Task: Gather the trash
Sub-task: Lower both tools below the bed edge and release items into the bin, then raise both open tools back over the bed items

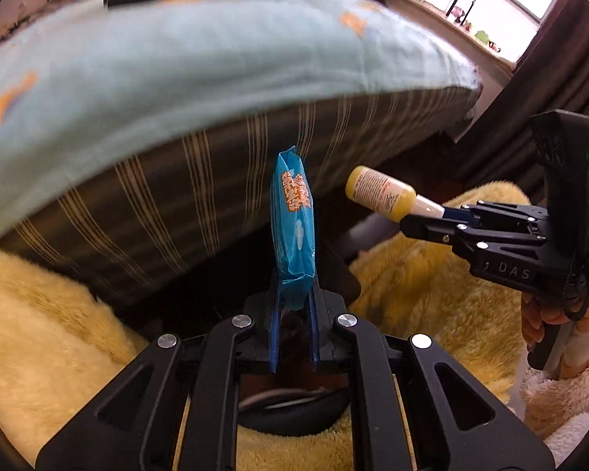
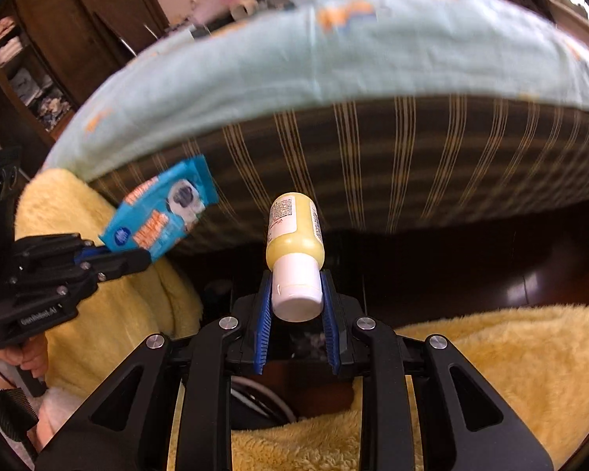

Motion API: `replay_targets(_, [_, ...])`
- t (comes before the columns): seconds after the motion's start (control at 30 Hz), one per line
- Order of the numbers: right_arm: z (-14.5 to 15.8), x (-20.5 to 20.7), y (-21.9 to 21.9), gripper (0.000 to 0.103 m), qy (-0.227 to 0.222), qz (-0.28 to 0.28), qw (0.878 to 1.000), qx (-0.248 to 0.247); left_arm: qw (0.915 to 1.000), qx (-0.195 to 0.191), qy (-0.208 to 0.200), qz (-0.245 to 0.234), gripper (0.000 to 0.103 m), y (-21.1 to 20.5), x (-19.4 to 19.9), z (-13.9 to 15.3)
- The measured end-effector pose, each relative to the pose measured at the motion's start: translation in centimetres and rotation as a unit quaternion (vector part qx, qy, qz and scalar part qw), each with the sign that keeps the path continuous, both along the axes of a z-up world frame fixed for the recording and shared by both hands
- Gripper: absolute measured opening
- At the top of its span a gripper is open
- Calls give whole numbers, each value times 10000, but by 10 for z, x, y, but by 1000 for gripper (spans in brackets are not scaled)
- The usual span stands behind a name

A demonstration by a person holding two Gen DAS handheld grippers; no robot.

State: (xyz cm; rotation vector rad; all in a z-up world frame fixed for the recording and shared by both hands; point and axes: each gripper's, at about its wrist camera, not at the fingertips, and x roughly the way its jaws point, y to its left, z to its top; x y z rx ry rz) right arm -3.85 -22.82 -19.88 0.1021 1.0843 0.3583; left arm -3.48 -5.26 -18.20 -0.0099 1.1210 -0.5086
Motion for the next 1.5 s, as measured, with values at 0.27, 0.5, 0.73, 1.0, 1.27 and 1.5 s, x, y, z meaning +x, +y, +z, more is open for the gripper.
replay_targets(0.27, [-47, 16, 18, 24, 547, -18, 9981, -272, 9978, 209, 621, 74, 10, -10, 27, -50])
replay_targets(0.5, [-75, 28, 25, 25, 736, -103, 9965, -377, 9958, 301, 857, 83, 12, -20, 39, -78])
replay_targets(0.73, [-73, 42, 24, 46, 646, -264, 9970, -346, 9961, 400, 775, 160, 26, -12, 36, -80])
replay_targets(1.0, [-32, 42, 10, 63, 147, -513, 9984, -174, 9982, 429, 298, 292, 46, -1, 30, -48])
replay_targets(1.27, [60, 40, -5, 72, -1115, -652, 9916, 53, 9967, 203, -639, 453, 61, 22, 23, 28])
replay_targets(1.5, [101, 77, 7, 73, -1642, -519, 9851, -36, 9873, 168, -1383, 758, 70, 45, 46, 89])
